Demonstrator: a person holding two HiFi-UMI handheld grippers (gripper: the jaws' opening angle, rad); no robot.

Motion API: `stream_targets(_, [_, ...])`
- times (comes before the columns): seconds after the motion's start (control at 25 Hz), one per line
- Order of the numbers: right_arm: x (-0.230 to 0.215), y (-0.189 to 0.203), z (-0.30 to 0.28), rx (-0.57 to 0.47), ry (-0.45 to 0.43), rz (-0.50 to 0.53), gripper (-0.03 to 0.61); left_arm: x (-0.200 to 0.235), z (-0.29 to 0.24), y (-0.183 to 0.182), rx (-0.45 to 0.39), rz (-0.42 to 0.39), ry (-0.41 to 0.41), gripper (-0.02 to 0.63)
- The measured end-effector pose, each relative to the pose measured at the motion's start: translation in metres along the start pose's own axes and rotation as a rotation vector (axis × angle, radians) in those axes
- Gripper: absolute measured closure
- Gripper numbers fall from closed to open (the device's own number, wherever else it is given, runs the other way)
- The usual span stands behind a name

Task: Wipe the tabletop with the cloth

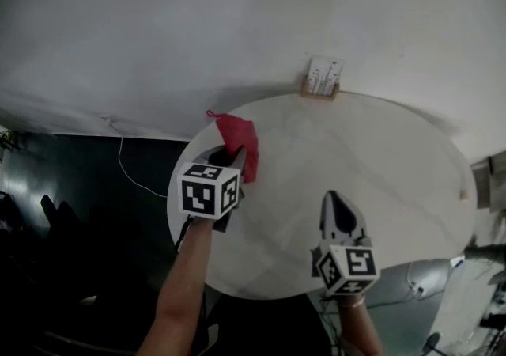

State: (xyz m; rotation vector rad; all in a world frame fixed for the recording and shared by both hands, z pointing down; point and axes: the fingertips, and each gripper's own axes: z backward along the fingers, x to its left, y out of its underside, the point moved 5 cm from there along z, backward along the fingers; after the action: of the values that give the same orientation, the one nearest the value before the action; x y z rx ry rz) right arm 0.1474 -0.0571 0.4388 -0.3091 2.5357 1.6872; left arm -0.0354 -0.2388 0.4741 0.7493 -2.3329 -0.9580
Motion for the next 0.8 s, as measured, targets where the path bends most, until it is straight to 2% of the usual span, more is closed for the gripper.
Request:
stream_targets(0.2, [-0.032,0.000,0.007,-0.013,0.066,-0.045,0.575,-0.083,-0.071,-0.016,0.039,-0.007,0.169,0.569])
stream_targets(0.36, [-0.049,0.004,0.012,-0.002,0.094,-0.062,0.575,-0.125,-0.112,-0.011,0.108,-0.054,0.223,0.569])
stream_targets(0.44, [-0.053,0.005,0.012,0.005,0.098,-0.066,0.576,-0.131,-0.125,-0.006,0.152,-0.096,0.205,0.569])
stream_targets(0.6, [-0.050,0.005,0.006,0.024,0.071,-0.051,0.575,-0.110,-0.128,0.011,0.240,-0.197,0.094,0.569])
stream_targets(0.72, [-0.041,0.000,-0.006,0.025,0.034,-0.038,0.575,-0.081,-0.114,0.015,0.245,-0.217,0.045,0.569])
stream_targets(0.8, [-0.030,-0.003,-0.013,0.024,-0.002,-0.024,0.575,-0.055,-0.101,0.019,0.244,-0.195,0.009,0.569])
